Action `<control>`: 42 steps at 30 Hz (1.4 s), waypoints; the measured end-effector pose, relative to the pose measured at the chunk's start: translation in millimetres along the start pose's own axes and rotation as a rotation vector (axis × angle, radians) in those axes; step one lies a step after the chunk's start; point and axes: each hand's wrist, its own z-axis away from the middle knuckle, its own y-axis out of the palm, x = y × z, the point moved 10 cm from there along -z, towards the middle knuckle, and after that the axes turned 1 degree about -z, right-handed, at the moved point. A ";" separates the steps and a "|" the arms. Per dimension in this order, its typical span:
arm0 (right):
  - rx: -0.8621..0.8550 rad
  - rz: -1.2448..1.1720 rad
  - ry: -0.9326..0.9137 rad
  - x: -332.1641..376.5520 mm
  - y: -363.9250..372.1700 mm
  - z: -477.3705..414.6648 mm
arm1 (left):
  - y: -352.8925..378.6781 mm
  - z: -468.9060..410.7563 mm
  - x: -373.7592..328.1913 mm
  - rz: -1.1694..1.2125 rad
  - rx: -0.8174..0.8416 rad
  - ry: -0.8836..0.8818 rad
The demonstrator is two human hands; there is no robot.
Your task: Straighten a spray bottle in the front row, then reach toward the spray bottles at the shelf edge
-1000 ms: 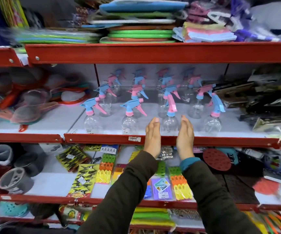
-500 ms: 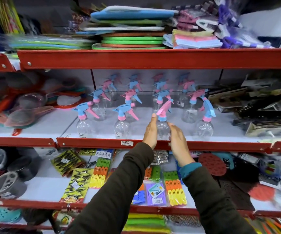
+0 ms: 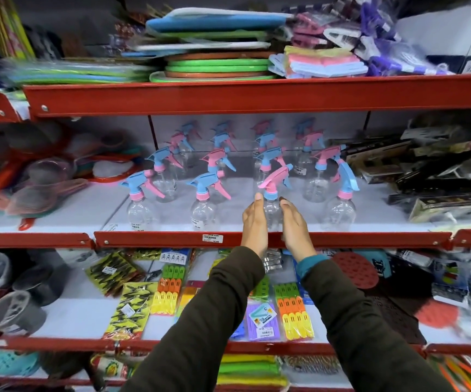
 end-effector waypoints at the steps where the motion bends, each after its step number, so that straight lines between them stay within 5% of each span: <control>1: -0.001 0.005 -0.005 -0.1 0.2 2.4 | -1.0 -2.5 0.0 -0.005 0.000 -0.006; 12: -0.022 0.070 -0.050 1.6 -9.6 15.5 | 4.2 -6.8 -8.2 -0.070 0.032 0.058; 20: -0.278 -0.138 -0.222 1.8 -72.7 43.0 | -2.7 38.5 -21.5 -0.026 -0.322 0.360; 27: -0.456 -0.142 -0.230 -10.2 -163.5 29.9 | 94.1 38.2 -20.0 -0.027 -0.039 0.330; 33: -0.213 -0.034 -0.068 -21.6 -167.2 -14.8 | 154.0 23.0 3.5 -0.144 0.093 0.090; 42: -0.090 -0.012 -0.089 -29.7 -162.6 -2.8 | 159.6 5.2 0.5 -0.114 0.040 0.043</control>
